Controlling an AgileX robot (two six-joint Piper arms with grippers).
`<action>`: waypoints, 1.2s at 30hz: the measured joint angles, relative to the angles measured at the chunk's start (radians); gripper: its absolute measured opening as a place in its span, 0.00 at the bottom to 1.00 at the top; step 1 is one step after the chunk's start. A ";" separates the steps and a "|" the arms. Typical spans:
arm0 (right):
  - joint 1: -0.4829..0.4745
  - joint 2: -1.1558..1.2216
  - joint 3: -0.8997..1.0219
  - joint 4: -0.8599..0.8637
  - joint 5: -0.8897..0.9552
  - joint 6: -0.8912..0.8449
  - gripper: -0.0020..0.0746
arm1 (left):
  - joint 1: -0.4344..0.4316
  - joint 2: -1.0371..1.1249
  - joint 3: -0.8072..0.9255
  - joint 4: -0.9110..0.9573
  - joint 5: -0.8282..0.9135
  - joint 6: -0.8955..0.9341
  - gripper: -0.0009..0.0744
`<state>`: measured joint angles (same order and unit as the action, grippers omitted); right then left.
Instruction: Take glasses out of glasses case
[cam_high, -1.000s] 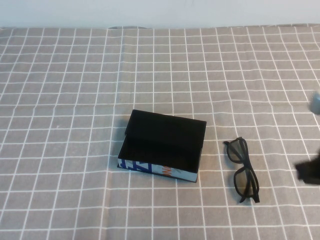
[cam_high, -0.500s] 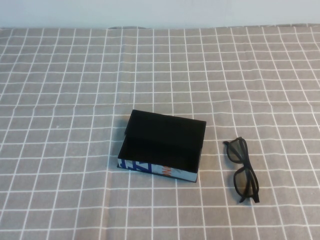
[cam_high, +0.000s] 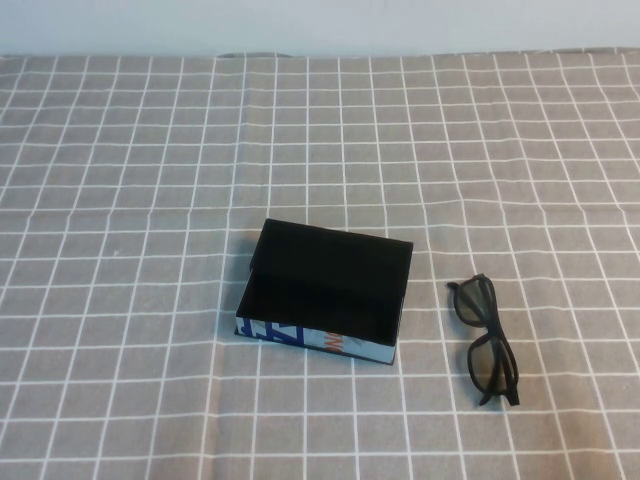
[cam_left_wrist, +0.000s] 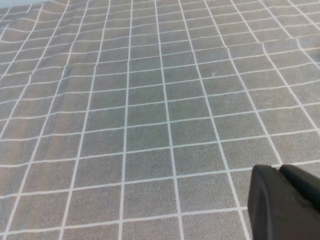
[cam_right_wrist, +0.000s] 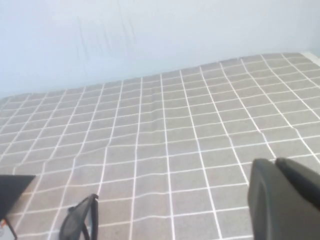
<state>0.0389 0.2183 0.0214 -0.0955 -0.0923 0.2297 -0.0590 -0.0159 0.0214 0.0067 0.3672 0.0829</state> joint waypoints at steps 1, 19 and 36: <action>0.000 -0.019 0.002 0.000 0.011 0.002 0.01 | 0.000 0.000 0.000 0.000 0.000 0.000 0.01; 0.000 -0.225 0.007 -0.002 0.192 0.008 0.00 | 0.000 0.000 0.000 0.000 0.000 0.000 0.01; -0.001 -0.225 0.007 0.226 0.402 -0.358 0.00 | 0.000 0.000 0.000 0.000 0.000 0.000 0.01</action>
<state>0.0380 -0.0071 0.0281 0.1304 0.3100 -0.1286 -0.0590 -0.0159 0.0214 0.0067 0.3672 0.0829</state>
